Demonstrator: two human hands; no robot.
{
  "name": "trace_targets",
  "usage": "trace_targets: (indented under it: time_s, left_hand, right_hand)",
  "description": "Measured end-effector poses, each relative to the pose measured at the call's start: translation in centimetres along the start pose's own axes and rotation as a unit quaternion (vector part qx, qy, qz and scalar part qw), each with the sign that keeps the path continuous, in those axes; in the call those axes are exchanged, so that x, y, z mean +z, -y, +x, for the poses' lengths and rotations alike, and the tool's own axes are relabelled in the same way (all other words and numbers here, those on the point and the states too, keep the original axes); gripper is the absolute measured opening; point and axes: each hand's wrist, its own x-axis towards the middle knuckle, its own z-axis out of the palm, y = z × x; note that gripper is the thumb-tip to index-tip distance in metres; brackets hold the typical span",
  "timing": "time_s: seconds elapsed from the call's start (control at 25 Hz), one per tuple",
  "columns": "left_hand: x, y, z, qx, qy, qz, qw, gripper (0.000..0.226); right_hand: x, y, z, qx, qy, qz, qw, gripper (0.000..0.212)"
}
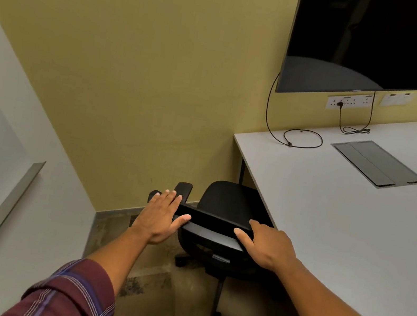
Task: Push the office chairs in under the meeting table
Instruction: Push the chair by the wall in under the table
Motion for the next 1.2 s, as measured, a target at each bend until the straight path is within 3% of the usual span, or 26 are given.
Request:
trace_targets:
  time_s: [0.08,0.36,0.64,0.92,1.2]
  left_hand:
    - [0.0,0.4,1.2,0.011,-0.011,0.013,1.000,0.099]
    - [1.4,2.1,3.3,0.095,-0.092,-0.001,0.991,0.096]
    - [1.8,6.5,3.9,0.174,-0.117,-0.022,0.978,0.081]
    - [1.5,10.8,7.2,0.244,-0.128,-0.026,0.961,0.057]
    - [0.0,11.2,14.2,0.289,-0.077,-0.025,0.954,0.059]
  right_hand:
    - [0.1,0.0,0.5,-0.001,0.018,-0.012,1.000,0.121]
    - [1.7,0.8,-2.2,0.005,-0.040,-0.042,0.998,0.091]
    - [3.1,6.0,-4.8,0.067,-0.078,-0.032,0.994,0.072]
    - [3.8,11.9,-5.7,0.140,-0.073,-0.020,0.987,0.081]
    - [3.9,13.8,-2.2,0.206,-0.110,0.008,0.972,0.076]
